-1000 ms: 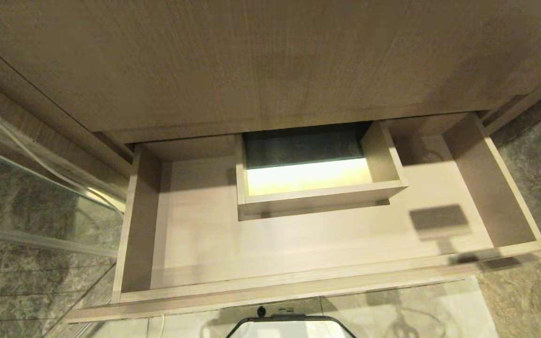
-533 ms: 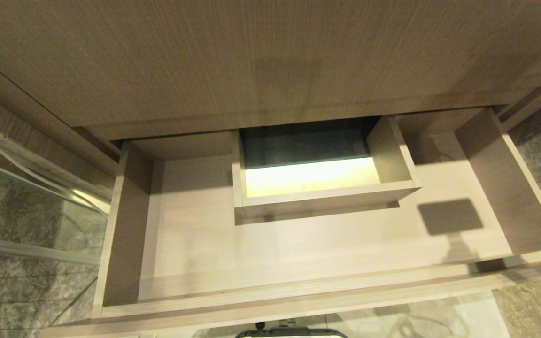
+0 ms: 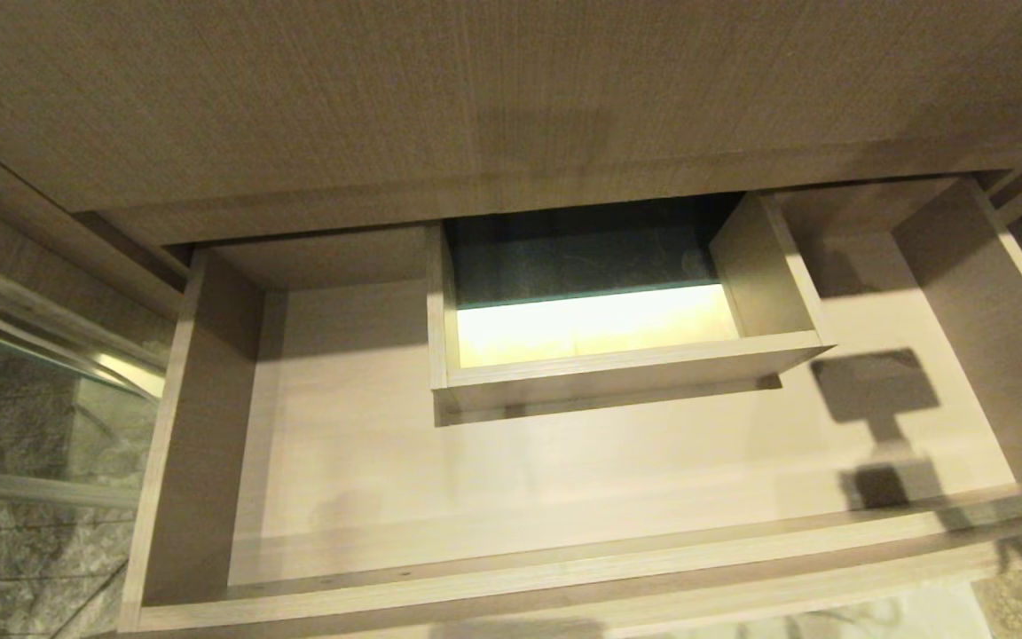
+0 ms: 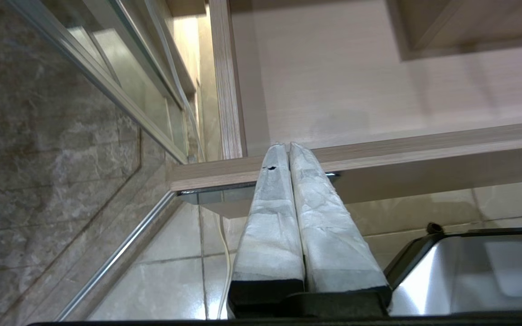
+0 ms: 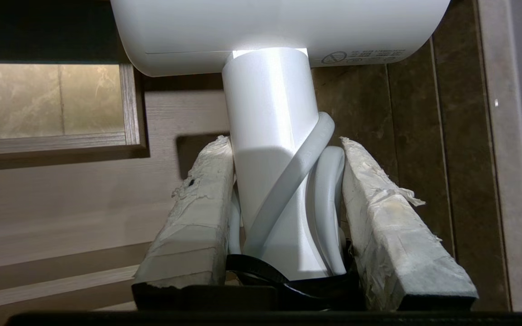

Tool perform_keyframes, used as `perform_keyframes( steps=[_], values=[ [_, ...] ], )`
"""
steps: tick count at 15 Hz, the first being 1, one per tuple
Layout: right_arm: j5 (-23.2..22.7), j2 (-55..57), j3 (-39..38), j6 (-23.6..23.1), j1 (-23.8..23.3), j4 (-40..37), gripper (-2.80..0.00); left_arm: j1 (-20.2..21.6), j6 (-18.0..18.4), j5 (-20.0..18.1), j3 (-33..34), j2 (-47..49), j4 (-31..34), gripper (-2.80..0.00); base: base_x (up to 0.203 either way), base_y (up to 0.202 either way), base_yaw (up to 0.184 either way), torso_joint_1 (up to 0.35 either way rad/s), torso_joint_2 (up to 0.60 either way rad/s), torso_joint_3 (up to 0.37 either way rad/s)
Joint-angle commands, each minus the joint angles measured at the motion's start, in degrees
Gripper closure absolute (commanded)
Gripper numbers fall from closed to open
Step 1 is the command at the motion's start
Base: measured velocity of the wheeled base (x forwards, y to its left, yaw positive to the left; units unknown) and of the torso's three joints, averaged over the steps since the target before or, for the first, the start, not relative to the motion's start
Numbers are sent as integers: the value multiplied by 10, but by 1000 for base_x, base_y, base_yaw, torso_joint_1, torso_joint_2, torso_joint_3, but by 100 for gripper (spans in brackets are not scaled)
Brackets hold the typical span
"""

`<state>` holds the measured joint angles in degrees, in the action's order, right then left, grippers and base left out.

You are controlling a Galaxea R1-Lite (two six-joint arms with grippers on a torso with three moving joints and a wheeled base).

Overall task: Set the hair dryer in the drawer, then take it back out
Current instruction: Put it into the drawer

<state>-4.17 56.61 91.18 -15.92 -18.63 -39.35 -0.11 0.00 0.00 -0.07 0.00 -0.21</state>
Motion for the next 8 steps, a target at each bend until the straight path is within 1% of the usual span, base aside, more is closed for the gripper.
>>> perform_keyframes(
  steps=[1,3,6,7,8],
  values=[
    [-1,6,-7,-2,1,-1,0,0,0,0,0,1,-1,0,0,0,0,-3,173,58],
    [-3,20,-11,-3,1,-8,0,0,0,0,0,0,-1,0,0,0,0,3,79,36],
    [-3,71,8,-5,2,-11,0,0,0,0,0,1,-1,0,0,0,0,0,13,42],
    [-4,91,22,-6,2,-22,0,0,0,0,0,1,-1,0,0,0,0,2,10,38],
    [-5,116,41,-6,2,-50,0,0,0,0,0,0,-1,0,0,0,0,-2,7,37]
  ],
)
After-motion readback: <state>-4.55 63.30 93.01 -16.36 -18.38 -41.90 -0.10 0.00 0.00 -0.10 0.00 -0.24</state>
